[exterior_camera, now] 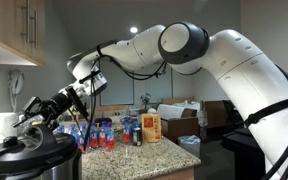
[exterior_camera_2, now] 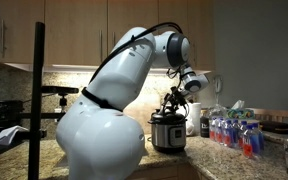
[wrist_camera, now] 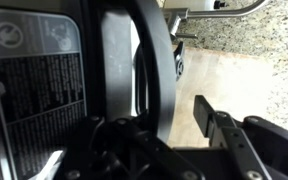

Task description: Remove the black lid from the rice cooker

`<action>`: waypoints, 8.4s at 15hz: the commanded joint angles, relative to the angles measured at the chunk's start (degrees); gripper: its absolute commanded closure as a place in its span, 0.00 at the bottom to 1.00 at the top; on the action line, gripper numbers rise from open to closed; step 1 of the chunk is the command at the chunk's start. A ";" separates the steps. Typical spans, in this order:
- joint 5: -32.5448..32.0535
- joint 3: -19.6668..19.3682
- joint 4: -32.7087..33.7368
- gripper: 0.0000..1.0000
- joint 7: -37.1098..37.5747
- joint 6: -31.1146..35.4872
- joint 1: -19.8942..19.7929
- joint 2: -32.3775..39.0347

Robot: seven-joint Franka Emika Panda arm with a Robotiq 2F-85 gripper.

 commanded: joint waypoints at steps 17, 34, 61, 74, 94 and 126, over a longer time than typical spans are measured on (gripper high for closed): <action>0.09 -2.84 1.58 0.94 9.55 -1.59 1.82 -6.25; -3.24 -5.72 3.56 0.94 13.38 -1.89 0.59 -1.98; -4.37 -9.21 5.73 0.94 11.71 -2.32 -4.47 -2.69; -4.54 -8.88 5.84 0.94 11.70 -2.33 -4.24 -1.21; 5.33 -11.12 2.77 0.95 10.43 -4.41 -14.87 -4.08; 8.36 -24.03 -22.37 0.95 4.01 0.35 -19.82 -11.37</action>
